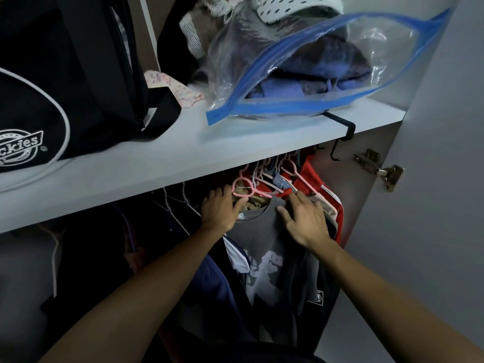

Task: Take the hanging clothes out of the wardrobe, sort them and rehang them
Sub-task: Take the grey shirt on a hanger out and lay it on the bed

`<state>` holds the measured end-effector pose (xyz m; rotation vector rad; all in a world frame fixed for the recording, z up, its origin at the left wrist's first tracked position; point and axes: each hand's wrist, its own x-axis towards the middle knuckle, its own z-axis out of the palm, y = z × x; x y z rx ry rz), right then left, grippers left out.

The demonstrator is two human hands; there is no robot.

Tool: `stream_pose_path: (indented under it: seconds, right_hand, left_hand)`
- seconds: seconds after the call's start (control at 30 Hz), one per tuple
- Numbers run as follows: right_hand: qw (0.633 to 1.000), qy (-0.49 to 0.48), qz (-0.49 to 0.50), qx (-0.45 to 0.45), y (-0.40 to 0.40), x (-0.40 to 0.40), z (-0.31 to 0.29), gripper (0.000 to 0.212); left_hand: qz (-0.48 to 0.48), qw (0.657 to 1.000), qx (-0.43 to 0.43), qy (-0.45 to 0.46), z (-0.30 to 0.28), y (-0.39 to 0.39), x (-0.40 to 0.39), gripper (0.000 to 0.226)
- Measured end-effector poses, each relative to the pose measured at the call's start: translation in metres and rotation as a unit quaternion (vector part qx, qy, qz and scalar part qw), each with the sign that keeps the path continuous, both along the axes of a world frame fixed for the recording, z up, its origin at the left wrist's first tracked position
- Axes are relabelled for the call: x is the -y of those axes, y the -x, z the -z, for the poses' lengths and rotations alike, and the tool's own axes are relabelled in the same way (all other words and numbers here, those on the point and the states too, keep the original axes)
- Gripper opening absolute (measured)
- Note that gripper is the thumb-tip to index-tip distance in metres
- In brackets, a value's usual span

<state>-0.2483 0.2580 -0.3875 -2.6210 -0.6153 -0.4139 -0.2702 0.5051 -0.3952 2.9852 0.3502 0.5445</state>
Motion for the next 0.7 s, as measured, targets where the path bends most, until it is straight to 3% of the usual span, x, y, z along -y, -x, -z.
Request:
stream_pose_path:
  seconds: [0.4, 0.57, 0.7]
  right_hand:
    - [0.991, -0.113, 0.048, 0.053, 0.006, 0.004, -0.024, 0.026]
    - [0.987, -0.136, 0.064, 0.050, 0.030, 0.040, -0.022, 0.025]
    - [0.986, -0.145, 0.072, 0.040, 0.052, 0.077, -0.027, 0.025]
  left_hand:
    - [0.007, 0.996, 0.087, -0.031, -0.035, 0.002, 0.007, 0.077]
    - [0.076, 0.991, 0.102, -0.038, -0.033, 0.015, 0.017, 0.054]
    - [0.083, 0.992, 0.084, -0.054, -0.038, 0.032, 0.037, 0.049]
